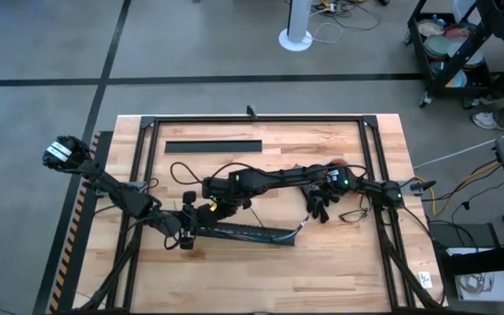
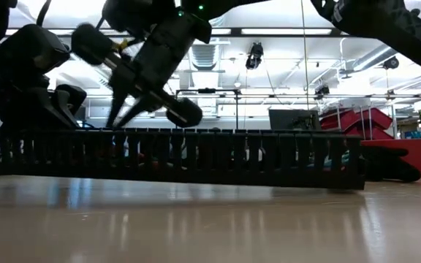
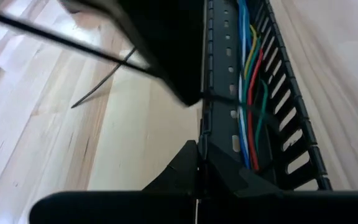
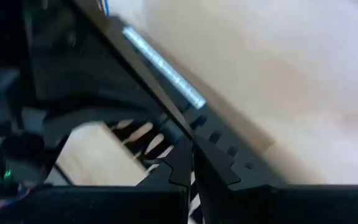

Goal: Ziptie cables
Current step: Put the colored zip-tied cables into the black cable duct

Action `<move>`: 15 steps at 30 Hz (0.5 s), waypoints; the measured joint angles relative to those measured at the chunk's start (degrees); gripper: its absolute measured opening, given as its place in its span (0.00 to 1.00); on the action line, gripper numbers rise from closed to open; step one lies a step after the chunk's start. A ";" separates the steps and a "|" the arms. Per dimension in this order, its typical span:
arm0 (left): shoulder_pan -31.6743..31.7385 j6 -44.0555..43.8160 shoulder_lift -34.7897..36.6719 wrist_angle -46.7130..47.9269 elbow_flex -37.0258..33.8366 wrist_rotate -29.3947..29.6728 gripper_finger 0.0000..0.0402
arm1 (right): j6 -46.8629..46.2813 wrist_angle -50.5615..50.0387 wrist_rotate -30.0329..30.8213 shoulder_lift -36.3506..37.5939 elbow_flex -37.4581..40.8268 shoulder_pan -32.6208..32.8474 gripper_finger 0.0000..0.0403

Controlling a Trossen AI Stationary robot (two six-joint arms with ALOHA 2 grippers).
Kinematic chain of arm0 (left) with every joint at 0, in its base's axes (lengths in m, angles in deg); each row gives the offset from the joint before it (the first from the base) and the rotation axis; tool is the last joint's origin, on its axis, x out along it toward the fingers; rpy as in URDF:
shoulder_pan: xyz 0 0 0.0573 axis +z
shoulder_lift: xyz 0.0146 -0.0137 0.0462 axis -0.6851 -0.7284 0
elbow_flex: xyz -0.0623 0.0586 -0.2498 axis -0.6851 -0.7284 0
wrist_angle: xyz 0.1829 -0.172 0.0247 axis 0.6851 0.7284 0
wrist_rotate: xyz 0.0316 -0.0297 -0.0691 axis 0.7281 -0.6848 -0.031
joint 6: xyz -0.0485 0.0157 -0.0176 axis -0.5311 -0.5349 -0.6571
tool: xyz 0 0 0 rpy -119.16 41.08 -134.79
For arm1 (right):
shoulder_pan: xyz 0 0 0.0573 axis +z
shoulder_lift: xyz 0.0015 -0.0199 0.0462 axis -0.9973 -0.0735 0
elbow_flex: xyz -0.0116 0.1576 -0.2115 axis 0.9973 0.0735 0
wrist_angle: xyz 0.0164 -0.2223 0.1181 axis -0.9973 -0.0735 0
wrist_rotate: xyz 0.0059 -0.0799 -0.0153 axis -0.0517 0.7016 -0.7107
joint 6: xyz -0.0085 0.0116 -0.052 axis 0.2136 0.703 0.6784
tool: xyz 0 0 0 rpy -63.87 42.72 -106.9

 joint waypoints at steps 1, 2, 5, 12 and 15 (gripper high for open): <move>0.00 0.00 -0.13 -0.01 0.00 0.04 0.00 | -0.12 -0.02 -0.63 0.02 0.00 0.07 0.00; 0.00 -0.01 -0.31 -0.06 0.00 0.02 0.00 | -0.30 -0.11 -1.08 0.02 0.00 0.09 0.00; 0.00 -0.12 -1.14 -0.16 0.02 0.03 0.00 | -0.45 -0.11 -2.27 0.02 0.00 0.10 0.00; 0.11 -0.29 -2.65 -2.02 0.04 0.03 0.00 | -0.51 -1.88 -2.80 0.02 0.00 0.08 0.00; 0.37 -0.07 -2.74 -2.48 0.04 0.01 0.00 | -0.48 -1.96 -2.61 0.02 0.00 0.07 0.00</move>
